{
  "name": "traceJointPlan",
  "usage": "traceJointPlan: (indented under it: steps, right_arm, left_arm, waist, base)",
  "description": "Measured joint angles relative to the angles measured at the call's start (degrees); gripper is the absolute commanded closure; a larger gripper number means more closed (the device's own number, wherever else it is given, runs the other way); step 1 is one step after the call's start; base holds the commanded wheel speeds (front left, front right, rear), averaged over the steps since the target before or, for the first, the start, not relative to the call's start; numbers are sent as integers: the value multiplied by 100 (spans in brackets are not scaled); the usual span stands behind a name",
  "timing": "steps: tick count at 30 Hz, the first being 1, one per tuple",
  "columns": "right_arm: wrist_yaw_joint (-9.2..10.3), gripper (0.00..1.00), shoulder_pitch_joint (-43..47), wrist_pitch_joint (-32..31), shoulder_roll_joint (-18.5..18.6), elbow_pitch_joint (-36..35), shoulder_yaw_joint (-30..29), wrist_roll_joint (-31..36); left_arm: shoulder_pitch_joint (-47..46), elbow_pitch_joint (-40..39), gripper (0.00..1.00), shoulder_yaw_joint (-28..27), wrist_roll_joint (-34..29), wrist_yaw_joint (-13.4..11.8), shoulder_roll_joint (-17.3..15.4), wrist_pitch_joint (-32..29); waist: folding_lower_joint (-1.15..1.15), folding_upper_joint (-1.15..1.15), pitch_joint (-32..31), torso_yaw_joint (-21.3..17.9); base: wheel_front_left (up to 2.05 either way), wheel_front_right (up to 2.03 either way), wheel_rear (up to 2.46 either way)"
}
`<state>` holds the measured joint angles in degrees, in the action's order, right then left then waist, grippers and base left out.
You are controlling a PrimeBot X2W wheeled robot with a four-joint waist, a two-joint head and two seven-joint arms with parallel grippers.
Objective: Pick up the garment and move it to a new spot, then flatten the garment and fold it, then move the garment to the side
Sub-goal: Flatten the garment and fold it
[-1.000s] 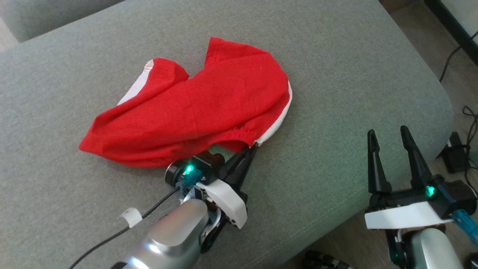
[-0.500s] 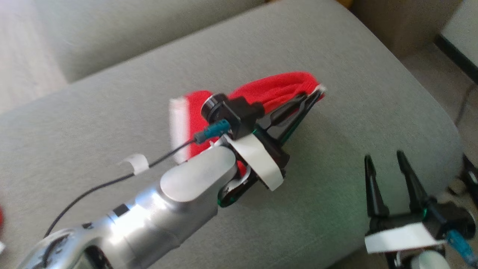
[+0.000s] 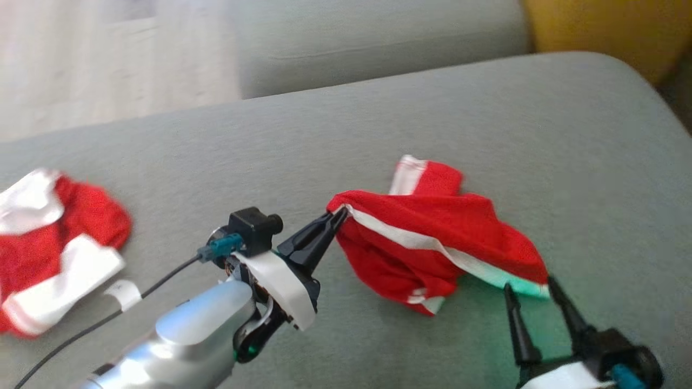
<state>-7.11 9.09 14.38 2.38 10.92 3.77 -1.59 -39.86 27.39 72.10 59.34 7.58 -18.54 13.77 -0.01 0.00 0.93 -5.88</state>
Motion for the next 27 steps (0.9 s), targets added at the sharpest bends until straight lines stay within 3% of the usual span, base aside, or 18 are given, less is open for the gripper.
traceJointPlan:
  steps: [8,25,26,27]
  right_arm:
    - [0,0,-88,-1,-1,1145,-222,113]
    - [1,0,-776,56,12,2301,125,14]
    - [1,8,-793,56,12,2295,142,7]
    - [0,38,-798,56,12,2291,155,7]
  left_arm:
    - [-238,457,100,-186,-282,0,131,51]
    - [-365,494,100,-477,-550,0,248,52]
    - [-365,495,100,-478,-554,0,249,52]
    - [-365,497,100,-480,-555,0,249,52]
  waist:
    - [1,0,176,631]
    - [1,0,411,753]
    - [1,0,411,751]
    - [1,0,407,748]
  base:
    - [0,0,0]
    - [0,0,0]
    - [0,0,0]
    - [0,0,0]
